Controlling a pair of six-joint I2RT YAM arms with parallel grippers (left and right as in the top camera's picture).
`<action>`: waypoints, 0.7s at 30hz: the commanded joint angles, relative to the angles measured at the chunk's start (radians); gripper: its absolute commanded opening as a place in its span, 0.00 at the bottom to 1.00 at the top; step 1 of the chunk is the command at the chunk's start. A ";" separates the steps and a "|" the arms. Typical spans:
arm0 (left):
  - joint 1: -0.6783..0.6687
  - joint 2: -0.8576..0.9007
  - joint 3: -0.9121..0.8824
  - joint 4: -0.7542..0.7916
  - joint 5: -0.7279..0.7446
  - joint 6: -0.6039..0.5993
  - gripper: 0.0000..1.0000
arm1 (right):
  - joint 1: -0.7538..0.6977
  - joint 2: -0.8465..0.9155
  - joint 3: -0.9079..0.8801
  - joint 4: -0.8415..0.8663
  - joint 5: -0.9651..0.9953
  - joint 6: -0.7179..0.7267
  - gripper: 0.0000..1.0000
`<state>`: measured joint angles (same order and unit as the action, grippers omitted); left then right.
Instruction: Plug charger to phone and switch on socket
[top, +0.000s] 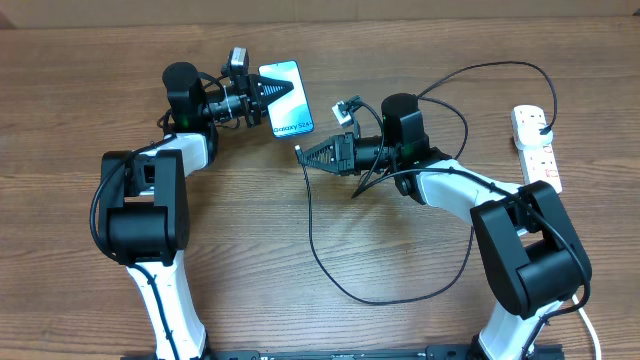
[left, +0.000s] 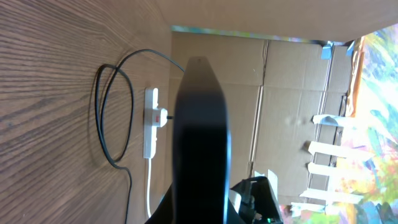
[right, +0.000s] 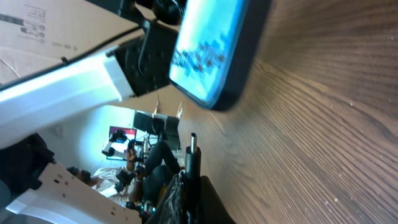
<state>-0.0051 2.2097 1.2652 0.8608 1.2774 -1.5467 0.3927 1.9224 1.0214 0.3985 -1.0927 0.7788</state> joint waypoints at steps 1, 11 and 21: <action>-0.009 -0.016 0.014 0.012 -0.017 -0.002 0.04 | -0.004 -0.015 -0.008 0.036 0.008 0.068 0.04; -0.032 -0.016 0.014 0.012 -0.029 0.002 0.04 | -0.006 -0.014 -0.008 0.046 0.053 0.112 0.04; -0.034 -0.016 0.014 0.012 -0.027 0.006 0.05 | -0.015 -0.015 -0.008 0.061 0.057 0.116 0.04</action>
<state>-0.0360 2.2097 1.2652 0.8612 1.2503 -1.5459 0.3862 1.9224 1.0206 0.4515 -1.0470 0.8894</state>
